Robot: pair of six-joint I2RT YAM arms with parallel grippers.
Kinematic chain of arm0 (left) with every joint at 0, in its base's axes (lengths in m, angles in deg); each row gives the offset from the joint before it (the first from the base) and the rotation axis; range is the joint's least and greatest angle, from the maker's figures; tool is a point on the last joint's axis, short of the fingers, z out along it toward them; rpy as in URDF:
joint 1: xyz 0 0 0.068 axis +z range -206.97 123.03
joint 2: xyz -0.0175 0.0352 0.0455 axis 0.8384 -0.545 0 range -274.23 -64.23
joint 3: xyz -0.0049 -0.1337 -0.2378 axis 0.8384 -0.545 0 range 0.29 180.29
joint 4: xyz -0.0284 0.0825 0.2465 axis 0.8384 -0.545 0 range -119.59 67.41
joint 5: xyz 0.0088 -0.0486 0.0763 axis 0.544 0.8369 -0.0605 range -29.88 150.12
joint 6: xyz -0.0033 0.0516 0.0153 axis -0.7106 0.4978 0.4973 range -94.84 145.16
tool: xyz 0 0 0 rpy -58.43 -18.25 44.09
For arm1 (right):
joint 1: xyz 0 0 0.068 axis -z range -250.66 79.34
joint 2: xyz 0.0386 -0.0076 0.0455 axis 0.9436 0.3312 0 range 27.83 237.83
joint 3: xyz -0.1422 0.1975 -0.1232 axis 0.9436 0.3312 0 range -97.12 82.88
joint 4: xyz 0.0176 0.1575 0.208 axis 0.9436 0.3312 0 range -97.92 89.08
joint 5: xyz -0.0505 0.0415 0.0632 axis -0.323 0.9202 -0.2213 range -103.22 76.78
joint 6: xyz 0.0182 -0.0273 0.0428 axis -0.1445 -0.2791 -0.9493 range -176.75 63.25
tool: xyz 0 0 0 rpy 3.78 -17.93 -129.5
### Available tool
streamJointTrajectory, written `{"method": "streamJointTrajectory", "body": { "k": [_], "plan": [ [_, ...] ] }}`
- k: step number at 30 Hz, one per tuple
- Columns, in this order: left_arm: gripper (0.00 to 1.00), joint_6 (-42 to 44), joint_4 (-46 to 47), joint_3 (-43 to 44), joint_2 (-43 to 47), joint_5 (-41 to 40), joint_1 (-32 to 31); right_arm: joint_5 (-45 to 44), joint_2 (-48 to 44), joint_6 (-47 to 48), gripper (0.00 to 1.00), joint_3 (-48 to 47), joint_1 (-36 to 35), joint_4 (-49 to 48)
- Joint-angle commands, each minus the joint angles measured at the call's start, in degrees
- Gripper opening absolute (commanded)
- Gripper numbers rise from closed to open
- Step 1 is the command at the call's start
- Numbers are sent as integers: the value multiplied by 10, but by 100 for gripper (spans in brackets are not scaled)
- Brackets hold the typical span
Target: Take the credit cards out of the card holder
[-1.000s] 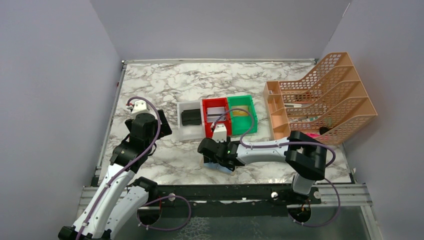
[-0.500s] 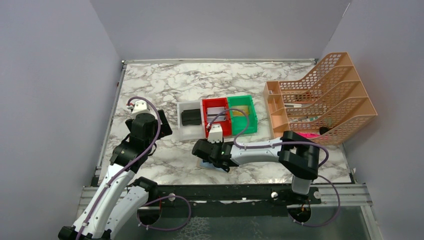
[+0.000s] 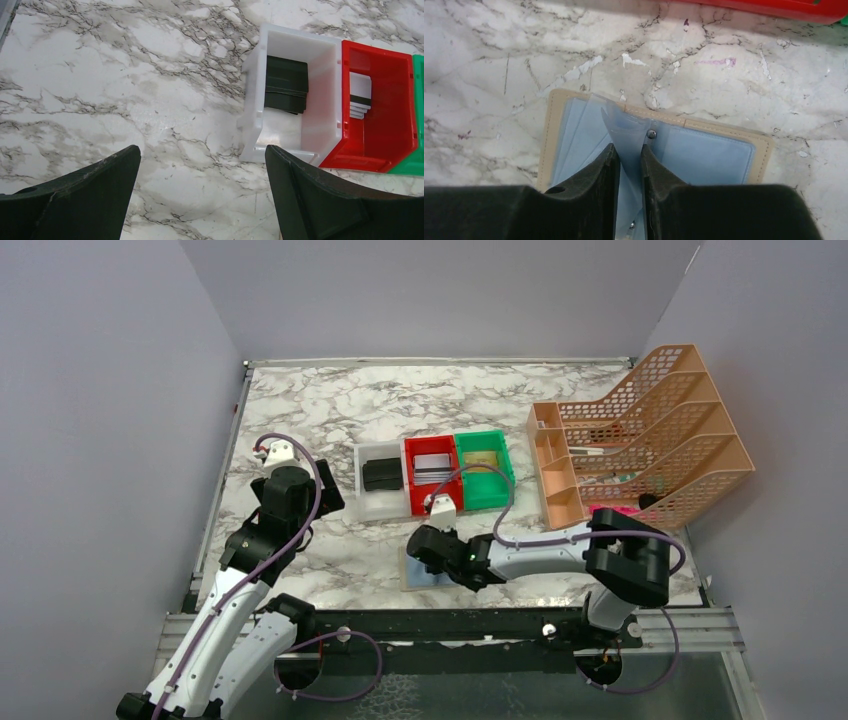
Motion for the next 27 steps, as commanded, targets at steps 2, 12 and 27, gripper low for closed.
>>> {"method": "streamJointTrajectory", "body": {
  "k": [2,12,27],
  "plan": [
    [99,7,17,-6,7,11,3,93,-65,128,25,73,-6,-167],
    [99,8,17,-6,8,13,4,135,-45,218,55,33,-7,-123],
    [99,8,18,-7,7,13,4,138,25,190,69,-5,-22,-38]
  ]
}}
